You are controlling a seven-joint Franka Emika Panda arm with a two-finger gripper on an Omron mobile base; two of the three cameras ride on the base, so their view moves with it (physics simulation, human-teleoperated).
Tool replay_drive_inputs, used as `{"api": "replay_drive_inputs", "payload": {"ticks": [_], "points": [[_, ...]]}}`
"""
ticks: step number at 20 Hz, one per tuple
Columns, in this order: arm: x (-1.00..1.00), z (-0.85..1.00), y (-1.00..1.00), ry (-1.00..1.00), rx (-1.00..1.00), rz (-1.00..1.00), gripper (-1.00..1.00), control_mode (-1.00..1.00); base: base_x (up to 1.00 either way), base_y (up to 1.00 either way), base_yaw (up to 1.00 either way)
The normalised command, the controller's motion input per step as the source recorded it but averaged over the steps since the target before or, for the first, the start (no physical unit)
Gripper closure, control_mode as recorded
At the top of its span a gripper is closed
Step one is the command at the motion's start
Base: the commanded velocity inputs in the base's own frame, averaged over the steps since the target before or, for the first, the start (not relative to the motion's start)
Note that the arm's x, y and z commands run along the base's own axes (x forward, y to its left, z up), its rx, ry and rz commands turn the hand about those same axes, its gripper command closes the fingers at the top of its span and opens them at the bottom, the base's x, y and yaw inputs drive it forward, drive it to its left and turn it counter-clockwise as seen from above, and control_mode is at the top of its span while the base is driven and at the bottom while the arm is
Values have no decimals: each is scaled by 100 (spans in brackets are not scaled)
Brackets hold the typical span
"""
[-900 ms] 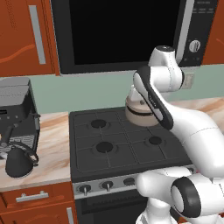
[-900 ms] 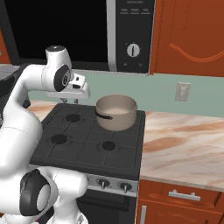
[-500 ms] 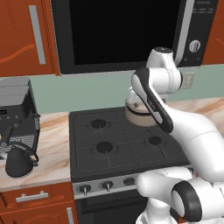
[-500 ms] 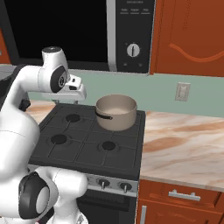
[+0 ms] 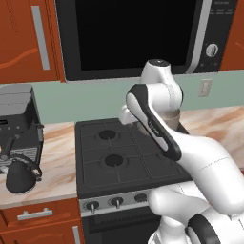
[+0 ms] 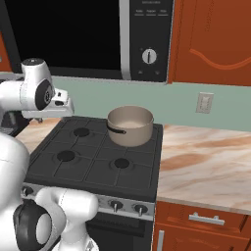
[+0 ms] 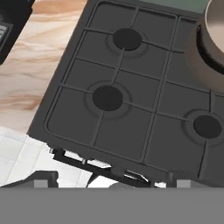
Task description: Pick the kettle from the counter and place it on a stove burner. Then turn the burner on.
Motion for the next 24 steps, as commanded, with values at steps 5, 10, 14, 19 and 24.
{"api": "replay_drive_inputs", "payload": {"ticks": [5,10,14,19,24], "points": [[-15,-6,84,0,1,16,-100,-100,0,0,0],[-12,-10,63,0,7,20,-100,-100,0,0,0],[-9,-11,38,0,11,22,-100,-100,0,0,0],[-20,-14,11,0,19,22,-100,-100,0,0,0],[0,-11,16,0,17,18,-100,-100,0,0,0]]}}
